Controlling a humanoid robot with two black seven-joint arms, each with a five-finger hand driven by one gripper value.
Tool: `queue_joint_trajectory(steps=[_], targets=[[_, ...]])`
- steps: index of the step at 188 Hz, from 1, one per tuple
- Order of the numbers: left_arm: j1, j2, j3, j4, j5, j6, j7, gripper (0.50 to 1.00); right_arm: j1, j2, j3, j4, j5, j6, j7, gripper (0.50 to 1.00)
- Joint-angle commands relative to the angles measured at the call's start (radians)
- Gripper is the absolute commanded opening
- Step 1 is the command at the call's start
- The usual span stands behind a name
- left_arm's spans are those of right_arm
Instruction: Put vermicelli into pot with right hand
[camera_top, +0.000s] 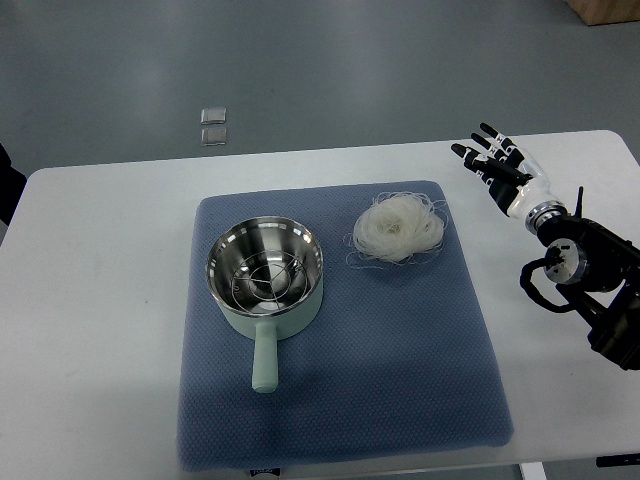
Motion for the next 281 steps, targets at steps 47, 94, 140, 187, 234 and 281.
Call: queue_joint_trajectory(steps=[47,94,140,187,234,281], targets=[[0.003,0.000,0.002,0.000,0.000,0.001,0.000,1.000,0.011,-0.017,0.007,-0.003,-0.003,0.000,0.000,0.919],[0.008,0.000,0.003,0.002,0.000,0.001,0.002,1.000,0.011,-0.017,0.004,-0.005,-0.004,0.000,0.000,0.919],[0.008,0.000,0.003,0.003,0.000,0.001,0.002,1.000,0.010,-0.017,0.004,-0.011,-0.003,0.002,-0.005,0.919],[0.008,0.000,0.005,0.002,0.000,0.001,0.002,1.000,0.013,-0.020,0.001,-0.011,-0.007,0.002,-0.002,0.919],[0.008,0.000,0.006,-0.007,0.000,0.001,0.002,1.000,0.037,-0.029,0.008,-0.010,-0.006,0.011,0.003,0.919],[0.006,0.000,-0.001,-0.006,0.000,0.001,0.002,1.000,0.126,-0.085,-0.068,-0.003,-0.263,0.138,0.000,0.919]])
